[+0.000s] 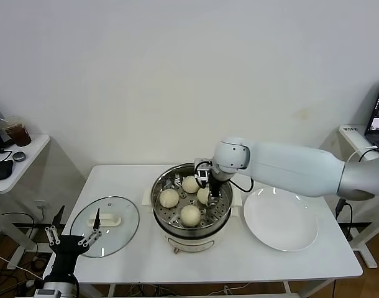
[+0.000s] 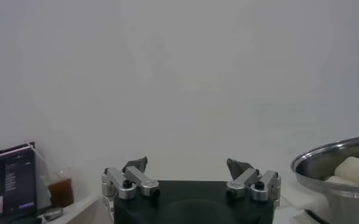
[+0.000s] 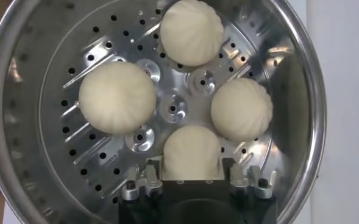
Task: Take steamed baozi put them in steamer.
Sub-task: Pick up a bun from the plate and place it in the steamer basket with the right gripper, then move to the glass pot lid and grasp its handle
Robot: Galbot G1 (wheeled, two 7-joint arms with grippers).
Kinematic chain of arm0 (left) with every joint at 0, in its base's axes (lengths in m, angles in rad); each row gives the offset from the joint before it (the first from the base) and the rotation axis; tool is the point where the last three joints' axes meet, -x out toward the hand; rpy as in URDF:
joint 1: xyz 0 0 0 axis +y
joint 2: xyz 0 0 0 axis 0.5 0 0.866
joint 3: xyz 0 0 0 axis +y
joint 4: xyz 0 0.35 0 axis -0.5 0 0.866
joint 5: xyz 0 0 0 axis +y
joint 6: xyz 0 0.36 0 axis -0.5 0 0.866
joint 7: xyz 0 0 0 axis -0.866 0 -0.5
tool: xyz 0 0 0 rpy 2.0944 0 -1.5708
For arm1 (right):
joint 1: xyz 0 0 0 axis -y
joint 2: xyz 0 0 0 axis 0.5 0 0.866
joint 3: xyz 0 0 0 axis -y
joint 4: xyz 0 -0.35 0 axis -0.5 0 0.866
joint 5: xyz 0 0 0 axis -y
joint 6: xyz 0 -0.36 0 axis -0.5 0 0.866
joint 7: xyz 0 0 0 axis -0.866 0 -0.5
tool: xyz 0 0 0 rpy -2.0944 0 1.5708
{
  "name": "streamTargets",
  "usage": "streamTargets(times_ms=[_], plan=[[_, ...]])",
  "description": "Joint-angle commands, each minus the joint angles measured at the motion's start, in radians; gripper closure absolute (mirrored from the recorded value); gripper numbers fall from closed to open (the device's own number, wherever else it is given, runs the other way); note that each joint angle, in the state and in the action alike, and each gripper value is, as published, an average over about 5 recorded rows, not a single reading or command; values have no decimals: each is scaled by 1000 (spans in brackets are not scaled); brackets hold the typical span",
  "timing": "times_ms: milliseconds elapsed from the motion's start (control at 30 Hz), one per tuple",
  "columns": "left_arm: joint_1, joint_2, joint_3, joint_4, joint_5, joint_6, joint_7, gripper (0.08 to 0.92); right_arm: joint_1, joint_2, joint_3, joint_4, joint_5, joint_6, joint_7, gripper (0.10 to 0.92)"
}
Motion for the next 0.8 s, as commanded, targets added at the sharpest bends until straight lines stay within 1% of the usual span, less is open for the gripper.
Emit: streamTargets(times_ms=[33,133,200,300,367,500,567,667,733,800], plan=[[-5,1,0,1,-2,1,1,177,52,-109,56,113,15,-7,-10,222],[-9,4,-2,2,-7,1,1,177,39,-187,120,182,17,-6,15,205],[-12,6,-5,5,-11,0,1,177,0,-255,193,227,27,-6,72,203],[-16,8,-9,9,-18,-2,0,177,-108,-378,326,305,95,10,230,203],[-20,9,-11,13,-22,-4,-1,177,-227,-463,431,361,136,51,342,203],[-25,7,-9,25,-22,-10,-3,177,-622,-585,731,442,156,218,545,203],[-24,6,-5,31,-20,-15,-3,177,-818,-607,878,461,149,324,609,203],[-24,4,2,36,-17,-21,-3,177,-1117,-595,1133,471,95,462,652,203],[-24,0,8,37,-17,-23,-3,177,-1314,-551,1313,468,15,543,661,203],[-27,-5,17,40,-17,-24,-4,177,-1477,-468,1464,456,-90,628,658,203]])
